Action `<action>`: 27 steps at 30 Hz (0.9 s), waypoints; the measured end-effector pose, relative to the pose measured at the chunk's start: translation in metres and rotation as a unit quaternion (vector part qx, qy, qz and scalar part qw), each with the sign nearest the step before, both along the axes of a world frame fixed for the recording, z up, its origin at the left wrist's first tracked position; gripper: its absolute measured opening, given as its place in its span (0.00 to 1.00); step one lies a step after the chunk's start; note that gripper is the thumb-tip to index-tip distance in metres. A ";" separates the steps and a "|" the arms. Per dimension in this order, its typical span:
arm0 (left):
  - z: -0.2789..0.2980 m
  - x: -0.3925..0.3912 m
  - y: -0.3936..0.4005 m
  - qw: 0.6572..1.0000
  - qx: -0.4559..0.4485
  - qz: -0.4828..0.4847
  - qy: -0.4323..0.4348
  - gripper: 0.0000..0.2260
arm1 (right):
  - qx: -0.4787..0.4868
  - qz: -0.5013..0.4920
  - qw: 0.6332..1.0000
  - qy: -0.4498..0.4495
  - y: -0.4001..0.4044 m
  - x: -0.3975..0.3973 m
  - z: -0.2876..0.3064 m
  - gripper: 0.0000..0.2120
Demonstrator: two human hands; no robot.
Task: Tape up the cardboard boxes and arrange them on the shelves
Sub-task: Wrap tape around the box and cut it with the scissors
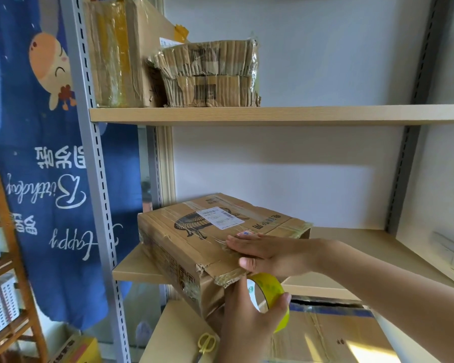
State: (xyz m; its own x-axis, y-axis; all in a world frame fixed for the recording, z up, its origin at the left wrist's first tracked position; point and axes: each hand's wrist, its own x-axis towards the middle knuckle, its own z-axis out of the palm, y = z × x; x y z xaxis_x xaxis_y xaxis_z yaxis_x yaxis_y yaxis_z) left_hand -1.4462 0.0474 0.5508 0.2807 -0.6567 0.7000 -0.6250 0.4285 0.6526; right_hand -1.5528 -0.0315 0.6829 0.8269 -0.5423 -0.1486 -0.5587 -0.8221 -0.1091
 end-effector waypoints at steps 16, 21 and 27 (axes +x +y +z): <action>-0.009 0.029 0.053 0.996 -0.012 -0.035 0.081 0.20 | -0.171 0.007 0.972 -0.164 0.014 -0.018 -0.020 0.24; -0.050 0.067 0.072 0.991 -0.070 0.052 0.102 0.10 | -0.277 0.085 0.918 -0.272 0.049 -0.004 -0.028 0.20; -0.172 0.136 0.031 0.957 0.225 0.118 0.141 0.09 | -0.367 0.249 0.832 -0.334 0.126 0.051 -0.085 0.15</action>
State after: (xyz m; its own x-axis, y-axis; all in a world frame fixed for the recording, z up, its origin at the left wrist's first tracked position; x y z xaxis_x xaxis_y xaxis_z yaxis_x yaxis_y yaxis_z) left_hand -1.3106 0.0783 0.3790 0.5951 -0.7683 0.2358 -0.4415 -0.0673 0.8948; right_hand -1.5018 0.0945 0.5984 0.7408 0.1501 0.6548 -0.1458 -0.9156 0.3748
